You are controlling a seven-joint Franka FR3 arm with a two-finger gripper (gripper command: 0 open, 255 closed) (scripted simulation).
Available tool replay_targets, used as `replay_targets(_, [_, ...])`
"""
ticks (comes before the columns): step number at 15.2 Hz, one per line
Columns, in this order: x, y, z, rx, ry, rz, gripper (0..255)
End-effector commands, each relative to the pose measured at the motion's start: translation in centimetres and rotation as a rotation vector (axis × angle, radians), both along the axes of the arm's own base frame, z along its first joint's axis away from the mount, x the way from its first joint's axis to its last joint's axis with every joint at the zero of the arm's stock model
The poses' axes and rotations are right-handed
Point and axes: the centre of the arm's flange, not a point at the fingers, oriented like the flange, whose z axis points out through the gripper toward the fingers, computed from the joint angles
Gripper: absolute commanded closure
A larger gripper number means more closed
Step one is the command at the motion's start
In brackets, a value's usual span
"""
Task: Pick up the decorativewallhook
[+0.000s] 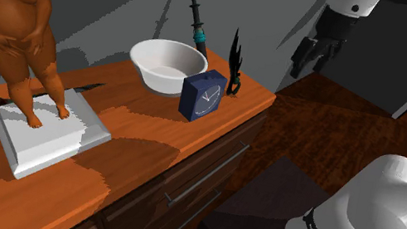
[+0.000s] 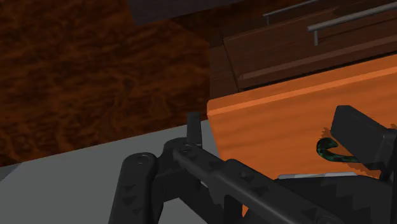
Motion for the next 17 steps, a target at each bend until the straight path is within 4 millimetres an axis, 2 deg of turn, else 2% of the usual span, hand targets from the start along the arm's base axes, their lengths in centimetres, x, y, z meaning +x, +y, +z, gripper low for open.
replay_targets(1, [0.0, 0.0, 0.0, 0.000, 0.000, 0.000, 0])
replay_targets(6, [0.0, 6.5, -0.7, 0.019, -0.159, -0.439, 0])
replay_targets(9, [1.4, 10.1, -1.0, 0.030, -0.255, -0.702, 0])
replay_targets(12, [3.7, 13.3, -1.1, 0.041, -0.350, -0.966, 0])
replay_targets(14, [5.6, 15.0, -1.0, 0.049, -0.414, -1.141, 0])
replay_targets(17, [6.1, 15.4, -2.0, 0.051, -0.429, -1.183, 0])
